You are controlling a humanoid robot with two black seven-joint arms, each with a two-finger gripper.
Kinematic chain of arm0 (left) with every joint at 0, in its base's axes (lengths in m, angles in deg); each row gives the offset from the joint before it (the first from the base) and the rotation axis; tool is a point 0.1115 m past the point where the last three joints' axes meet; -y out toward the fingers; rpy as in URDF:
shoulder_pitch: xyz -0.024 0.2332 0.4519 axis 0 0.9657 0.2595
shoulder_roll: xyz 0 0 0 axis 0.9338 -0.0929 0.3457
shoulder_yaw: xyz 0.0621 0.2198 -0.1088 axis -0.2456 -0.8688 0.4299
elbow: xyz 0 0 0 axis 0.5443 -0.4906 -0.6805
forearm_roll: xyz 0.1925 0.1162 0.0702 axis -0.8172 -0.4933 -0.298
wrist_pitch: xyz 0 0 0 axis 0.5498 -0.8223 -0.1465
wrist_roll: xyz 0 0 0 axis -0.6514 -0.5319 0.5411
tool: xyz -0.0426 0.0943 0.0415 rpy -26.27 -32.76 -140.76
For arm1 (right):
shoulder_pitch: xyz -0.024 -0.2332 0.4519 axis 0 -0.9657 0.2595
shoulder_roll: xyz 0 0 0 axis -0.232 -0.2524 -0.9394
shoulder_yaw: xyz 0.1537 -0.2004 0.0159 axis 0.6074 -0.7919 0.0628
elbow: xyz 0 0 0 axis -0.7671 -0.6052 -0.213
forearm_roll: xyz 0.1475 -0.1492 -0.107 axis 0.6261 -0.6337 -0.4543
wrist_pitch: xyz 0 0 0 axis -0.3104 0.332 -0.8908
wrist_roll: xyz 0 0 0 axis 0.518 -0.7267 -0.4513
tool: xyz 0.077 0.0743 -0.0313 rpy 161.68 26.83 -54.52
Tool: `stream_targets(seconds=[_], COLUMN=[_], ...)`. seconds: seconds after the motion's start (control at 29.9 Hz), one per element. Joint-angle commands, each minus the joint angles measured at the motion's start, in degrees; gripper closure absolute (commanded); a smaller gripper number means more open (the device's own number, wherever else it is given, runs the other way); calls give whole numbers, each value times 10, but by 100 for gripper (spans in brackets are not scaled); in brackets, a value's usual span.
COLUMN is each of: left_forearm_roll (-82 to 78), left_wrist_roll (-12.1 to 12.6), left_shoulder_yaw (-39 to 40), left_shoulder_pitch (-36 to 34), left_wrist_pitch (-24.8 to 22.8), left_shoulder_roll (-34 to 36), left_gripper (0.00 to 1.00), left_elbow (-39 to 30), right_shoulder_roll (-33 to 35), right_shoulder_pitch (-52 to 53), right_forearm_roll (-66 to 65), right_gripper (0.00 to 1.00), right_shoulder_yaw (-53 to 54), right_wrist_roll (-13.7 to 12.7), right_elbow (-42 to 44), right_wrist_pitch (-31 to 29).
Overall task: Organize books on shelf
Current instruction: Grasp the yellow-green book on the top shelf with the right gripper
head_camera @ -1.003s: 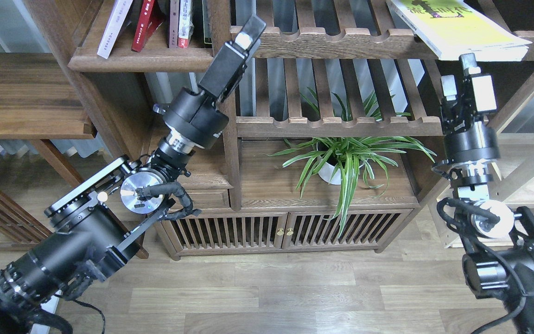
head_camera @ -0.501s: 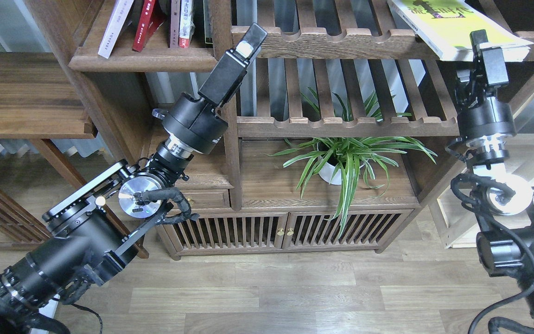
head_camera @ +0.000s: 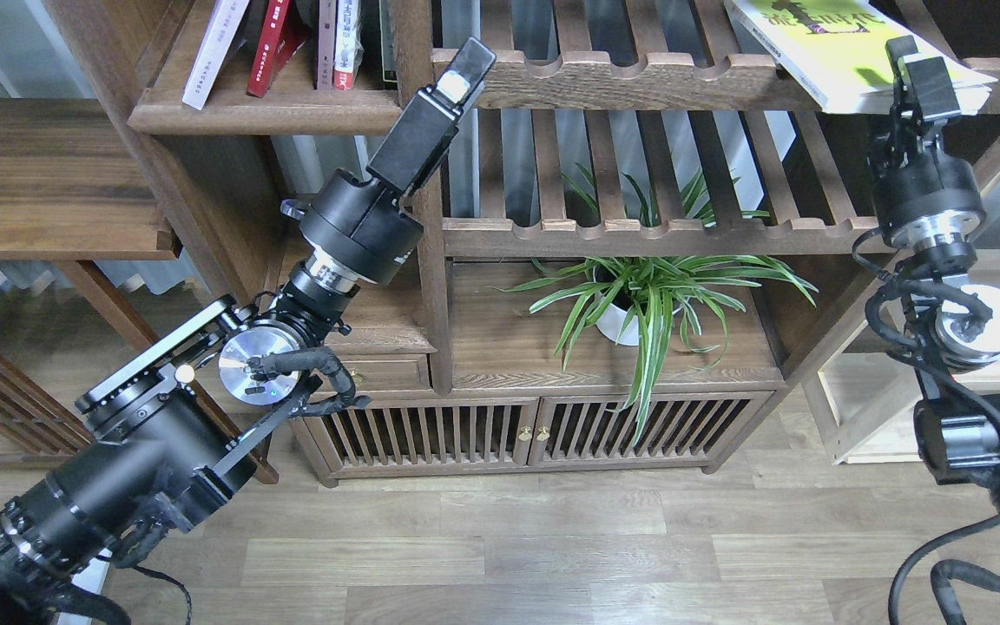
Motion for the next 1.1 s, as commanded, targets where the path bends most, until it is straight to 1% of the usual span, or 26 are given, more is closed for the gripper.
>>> stream_targets(seconds=[0.0, 0.07, 0.2, 0.4, 0.5, 0.57, 0.67, 0.7, 0.77, 0.84, 1.07], left_forearm_roll=[0, 0, 0, 0, 0, 0, 0, 0, 0, 0, 0], left_wrist_roll=[0, 0, 0, 0, 0, 0, -1, -1, -1, 0, -1], left_shoulder_yaw=[1, 1, 1, 2, 4, 4, 4, 4, 4, 4, 7], left_shoulder_pitch=[0, -1, 0, 0, 0, 0, 1, 1, 1, 1, 1], left_wrist_pitch=[0, 0, 0, 0, 0, 0, 0, 0, 0, 0, 0], left_shoulder_roll=[1, 2, 3, 3, 3, 4, 9, 9, 10, 9, 13], left_gripper=[1, 1, 1, 1, 1, 1, 1, 1, 1, 1, 1], left_elbow=[0, 0, 0, 0, 0, 0, 0, 0, 0, 0, 0], right_shoulder_roll=[0, 1, 2, 2, 5, 7, 13, 15, 15, 15, 11], right_shoulder_pitch=[3, 8, 18, 33, 34, 34, 33, 33, 33, 34, 34], right_forearm_roll=[11, 14, 18, 21, 21, 21, 21, 21, 21, 21, 21], right_gripper=[11, 11, 13, 14, 24, 34, 44, 51, 59, 61, 74], right_shoulder_yaw=[-1, -3, -3, -3, 1, 3, 3, 3, 3, 3, 3], right_wrist_roll=[-12, -13, -30, -34, -34, -35, -35, -36, -36, -36, -35], right_elbow=[-1, -1, 0, -1, 1, 1, 1, 2, 2, 4, 5], right_wrist_pitch=[12, 13, 19, 53, 56, 56, 53, 51, 49, 49, 49])
